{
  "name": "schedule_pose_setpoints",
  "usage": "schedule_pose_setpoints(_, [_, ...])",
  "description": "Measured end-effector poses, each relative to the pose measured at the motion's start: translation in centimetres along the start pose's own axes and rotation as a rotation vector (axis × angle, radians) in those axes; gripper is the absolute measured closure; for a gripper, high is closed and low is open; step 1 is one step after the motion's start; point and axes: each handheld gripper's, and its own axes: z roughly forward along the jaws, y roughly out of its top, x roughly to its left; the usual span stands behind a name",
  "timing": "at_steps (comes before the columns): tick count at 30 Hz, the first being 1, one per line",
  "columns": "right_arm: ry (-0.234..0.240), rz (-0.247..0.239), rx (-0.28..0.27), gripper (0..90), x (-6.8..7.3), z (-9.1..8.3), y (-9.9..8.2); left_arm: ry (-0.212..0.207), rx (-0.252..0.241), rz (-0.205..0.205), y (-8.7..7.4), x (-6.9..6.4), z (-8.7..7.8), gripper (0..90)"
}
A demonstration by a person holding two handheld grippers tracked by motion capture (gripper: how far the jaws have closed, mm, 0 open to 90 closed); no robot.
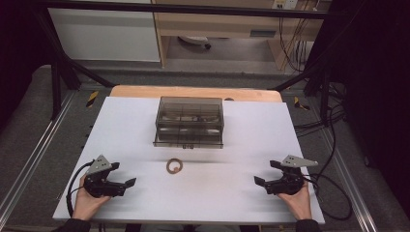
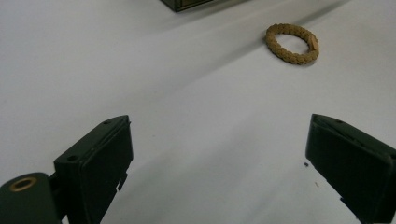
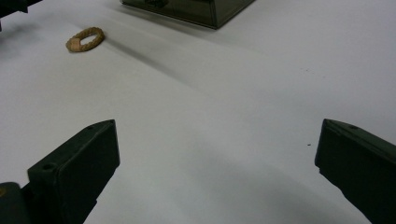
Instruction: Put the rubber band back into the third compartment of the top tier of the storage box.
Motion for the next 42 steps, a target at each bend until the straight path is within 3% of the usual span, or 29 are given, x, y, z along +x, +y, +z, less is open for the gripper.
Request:
schedule_pose_setpoints(22, [0.009,0.001,0.003,0.6,0.1,-0.1,0.0,-0.018,0.016,0.005,0.8,-0.7,0.6,7.4])
schedule_pose_setpoints(42, [0.014,-0.001,0.011,0.6,0.1,0.0,0.0,-0.012,0.023,0.004,2.6,-1.5,0.8,7.4])
